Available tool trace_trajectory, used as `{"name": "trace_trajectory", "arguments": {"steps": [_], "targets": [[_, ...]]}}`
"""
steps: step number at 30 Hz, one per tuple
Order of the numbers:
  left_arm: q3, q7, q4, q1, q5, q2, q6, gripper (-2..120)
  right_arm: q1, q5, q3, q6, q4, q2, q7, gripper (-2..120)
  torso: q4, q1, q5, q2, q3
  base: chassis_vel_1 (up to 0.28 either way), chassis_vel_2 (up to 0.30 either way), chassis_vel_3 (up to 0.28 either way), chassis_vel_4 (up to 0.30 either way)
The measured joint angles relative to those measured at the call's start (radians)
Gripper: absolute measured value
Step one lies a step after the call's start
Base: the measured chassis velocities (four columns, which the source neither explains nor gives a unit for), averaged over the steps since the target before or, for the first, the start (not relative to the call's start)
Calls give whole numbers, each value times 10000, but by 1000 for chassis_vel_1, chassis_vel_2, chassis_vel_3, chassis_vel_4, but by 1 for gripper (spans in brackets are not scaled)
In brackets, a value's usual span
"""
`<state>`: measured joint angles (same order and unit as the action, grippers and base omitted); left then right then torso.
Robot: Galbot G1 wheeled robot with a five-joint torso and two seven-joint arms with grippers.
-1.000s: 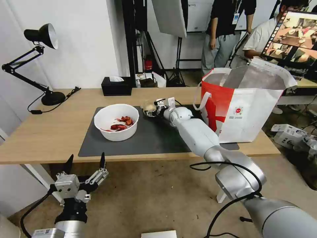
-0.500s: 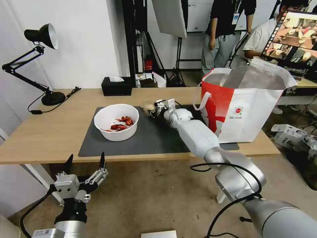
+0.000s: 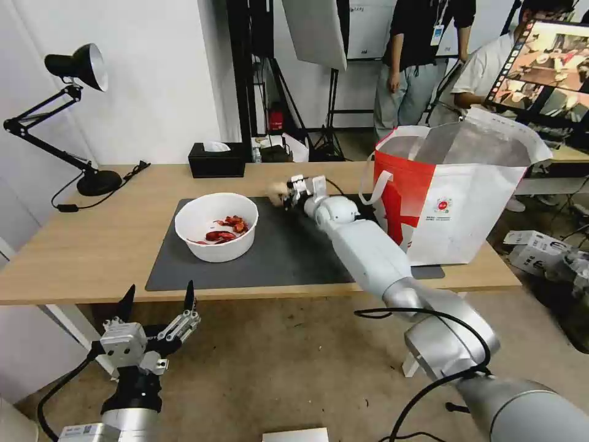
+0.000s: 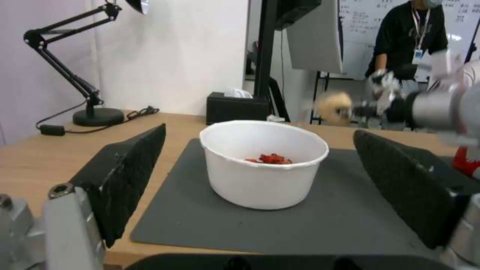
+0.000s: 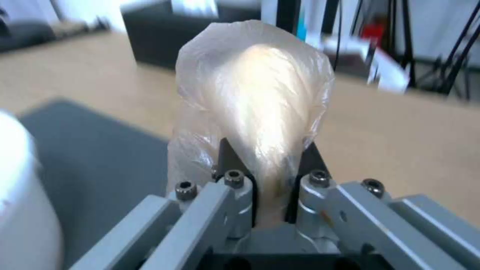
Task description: Pick up the trash from the table and place it into the takeout bag.
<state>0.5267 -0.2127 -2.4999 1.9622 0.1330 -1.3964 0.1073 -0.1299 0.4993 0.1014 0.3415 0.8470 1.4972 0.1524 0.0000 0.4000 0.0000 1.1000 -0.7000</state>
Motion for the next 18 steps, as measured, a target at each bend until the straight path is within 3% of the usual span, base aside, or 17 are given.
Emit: {"name": "trace_trajectory", "arguments": {"steps": [2, 6, 18], "targets": [[-20, -2, 0, -38, 0, 3, 17, 100, 46, 318, 177, 282, 1206, -501, -472, 6, 1, 0, 0, 0, 1, 0, 0, 0, 0], [-62, -2, 0, -92, 0, 6, 23, 100, 122, 811, 308, 693, 2465, -1142, -1126, 6, 1, -1, 1, 0, 0, 0, 0, 0, 0], [-106, -1, 0, -256, 104, 156, 30, 100, 875, 2136, -545, 1617, 4549, -3351, -2454, 6, -1, -1, 3, 0, 1, 0, 0, 0, 0]]}}
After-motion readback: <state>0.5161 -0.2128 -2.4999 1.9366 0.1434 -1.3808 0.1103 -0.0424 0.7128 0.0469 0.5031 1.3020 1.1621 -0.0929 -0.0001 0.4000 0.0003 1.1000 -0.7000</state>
